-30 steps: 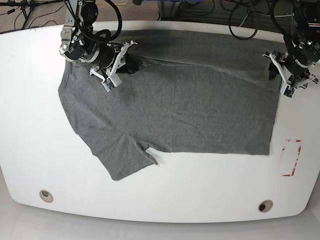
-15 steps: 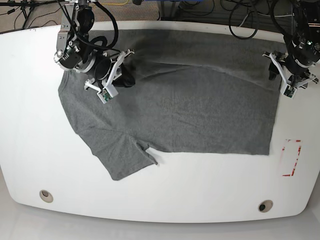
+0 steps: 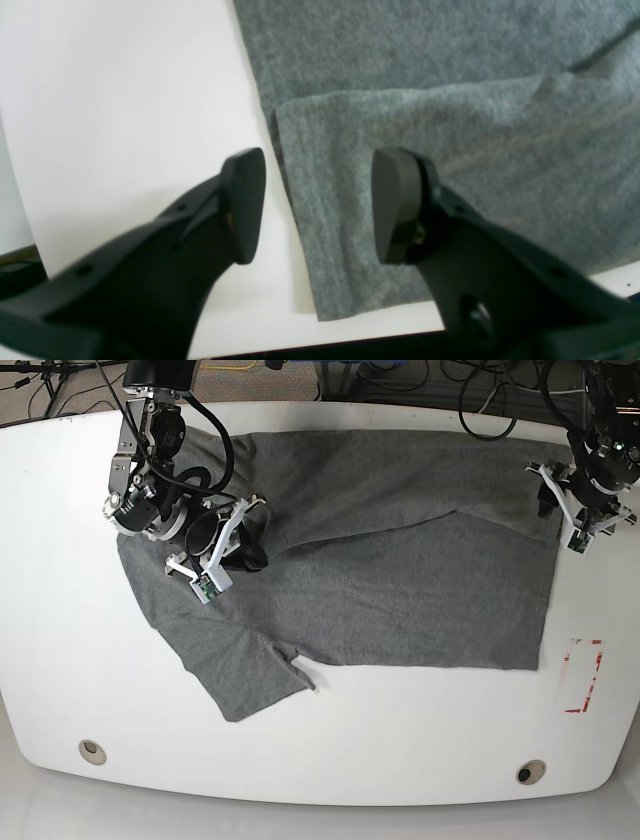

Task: Fold the T-shirt properly
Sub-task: 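Pull the pinched fabric back toward the hem corner with the right gripper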

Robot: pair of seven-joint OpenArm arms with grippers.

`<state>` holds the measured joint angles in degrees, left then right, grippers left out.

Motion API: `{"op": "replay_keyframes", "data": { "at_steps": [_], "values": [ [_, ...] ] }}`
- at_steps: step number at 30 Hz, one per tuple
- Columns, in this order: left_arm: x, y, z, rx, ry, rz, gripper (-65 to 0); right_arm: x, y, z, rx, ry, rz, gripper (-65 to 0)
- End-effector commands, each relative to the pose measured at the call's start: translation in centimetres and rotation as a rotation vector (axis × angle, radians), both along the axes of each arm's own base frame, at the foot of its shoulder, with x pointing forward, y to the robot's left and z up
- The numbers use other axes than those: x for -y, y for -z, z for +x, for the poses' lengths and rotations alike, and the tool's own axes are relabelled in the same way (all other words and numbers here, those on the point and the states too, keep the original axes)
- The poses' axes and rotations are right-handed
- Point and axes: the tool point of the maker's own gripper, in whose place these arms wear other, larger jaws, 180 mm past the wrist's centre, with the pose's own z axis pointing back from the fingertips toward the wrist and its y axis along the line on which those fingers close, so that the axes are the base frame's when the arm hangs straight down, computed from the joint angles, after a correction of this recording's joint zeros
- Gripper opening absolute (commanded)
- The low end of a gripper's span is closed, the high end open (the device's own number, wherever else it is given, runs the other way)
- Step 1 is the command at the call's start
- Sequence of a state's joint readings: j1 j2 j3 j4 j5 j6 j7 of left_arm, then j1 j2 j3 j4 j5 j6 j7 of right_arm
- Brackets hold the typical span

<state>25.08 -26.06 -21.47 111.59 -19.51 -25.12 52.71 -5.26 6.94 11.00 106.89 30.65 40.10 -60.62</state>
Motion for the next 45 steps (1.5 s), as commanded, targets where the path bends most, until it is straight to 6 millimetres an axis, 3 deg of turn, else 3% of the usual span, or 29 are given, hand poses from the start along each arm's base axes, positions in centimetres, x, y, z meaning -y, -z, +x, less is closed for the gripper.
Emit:
{"op": "replay_keyframes", "data": {
  "at_steps": [1, 6, 9, 13, 15, 17, 22, 34, 38, 45],
  "values": [
    [-0.2, -0.9, 0.6, 0.034, 0.010, 0.009, -33.1, -0.1, -1.5, 1.4, 0.053, 0.002, 0.030, -65.0],
    [-0.2, -0.9, 0.6, 0.034, 0.010, 0.009, -33.1, 0.1, -1.1, 2.1, 0.042, 0.008, 0.034, -59.9],
    [-0.2, -0.9, 0.6, 0.034, 0.010, 0.009, -33.1, 0.5, -0.9, 2.2, 0.037, 0.008, 0.021, -47.4],
    [-0.1, -0.9, 0.6, 0.033, 0.011, 0.009, -33.1, 1.4, -0.5, 1.7, 0.025, 0.005, -0.007, -25.5],
    [-0.1, -0.9, 0.6, 0.033, 0.011, 0.009, -33.1, 2.1, -0.1, 1.0, 0.014, 0.005, -0.027, -17.1],
    [-0.1, -0.9, 0.6, 0.033, 0.013, 0.008, -33.1, 2.7, -0.2, 0.3, 0.018, 0.000, -0.056, -12.8],
    [0.0, -0.9, 0.6, 0.032, 0.014, 0.007, -33.1, 4.1, -0.2, -1.9, 0.010, -0.007, -0.116, -15.9],
    [1.4, 0.1, 0.2, 0.033, -0.017, -0.057, -33.1, 11.6, 2.0, -7.7, -0.119, 0.198, -0.195, -30.4],
    [2.1, 1.3, -0.4, 0.016, -0.049, -0.099, -33.1, 12.5, 2.7, -9.3, -0.158, 0.222, -0.205, -37.1],
    [1.5, 3.5, -1.5, -0.048, -0.090, -0.122, -33.1, 12.8, 3.7, -11.2, -0.213, 0.223, -0.216, -46.9]
  ]
}}
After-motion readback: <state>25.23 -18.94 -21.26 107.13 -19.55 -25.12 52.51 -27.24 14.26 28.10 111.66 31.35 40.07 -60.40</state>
